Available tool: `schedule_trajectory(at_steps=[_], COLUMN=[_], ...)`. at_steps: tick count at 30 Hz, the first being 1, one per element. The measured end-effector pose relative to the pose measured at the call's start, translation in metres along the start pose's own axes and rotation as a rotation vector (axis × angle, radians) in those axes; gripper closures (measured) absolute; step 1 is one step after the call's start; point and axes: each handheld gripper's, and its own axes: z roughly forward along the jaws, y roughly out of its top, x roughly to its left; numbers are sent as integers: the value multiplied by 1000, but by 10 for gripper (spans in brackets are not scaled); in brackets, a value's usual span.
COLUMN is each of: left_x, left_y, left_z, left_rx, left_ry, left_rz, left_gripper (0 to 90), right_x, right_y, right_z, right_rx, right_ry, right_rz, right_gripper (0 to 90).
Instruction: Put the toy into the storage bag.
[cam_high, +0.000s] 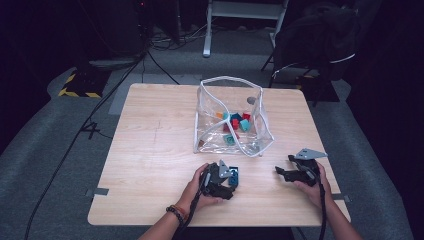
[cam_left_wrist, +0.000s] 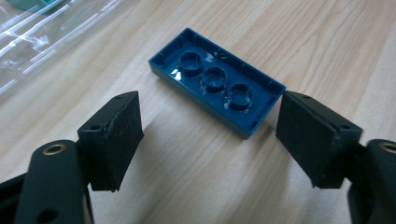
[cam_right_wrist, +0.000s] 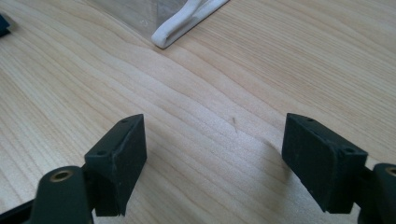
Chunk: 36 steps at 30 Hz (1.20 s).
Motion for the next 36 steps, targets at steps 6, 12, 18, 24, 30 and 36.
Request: schedule_trajectory(at_steps=[6, 12, 18, 24, 30, 36], left_x=[23, 38, 43, 32, 13, 3], left_y=[-6, -6, -7, -8, -4, 5], left_z=[-4, -6, -6, -6, -3, 6], left_rx=[7, 17, 18, 23, 16, 21], left_ry=[28, 81, 52, 3, -55, -38], left_rz=[-66, -96, -112, -85, -62, -28], left_gripper=[232, 241, 236, 183, 166, 160], right_x=[0, 0, 0, 0, 0, 0], right_y=[0, 0, 0, 0, 0, 0], right_z=[0, 0, 0, 0, 0, 0], right_rx=[0, 1, 1, 1, 1, 1], right_ry=[1, 2, 2, 2, 1, 0], right_rz=[1, 2, 3, 3, 2, 1], right_gripper=[228, 227, 227, 227, 227, 226])
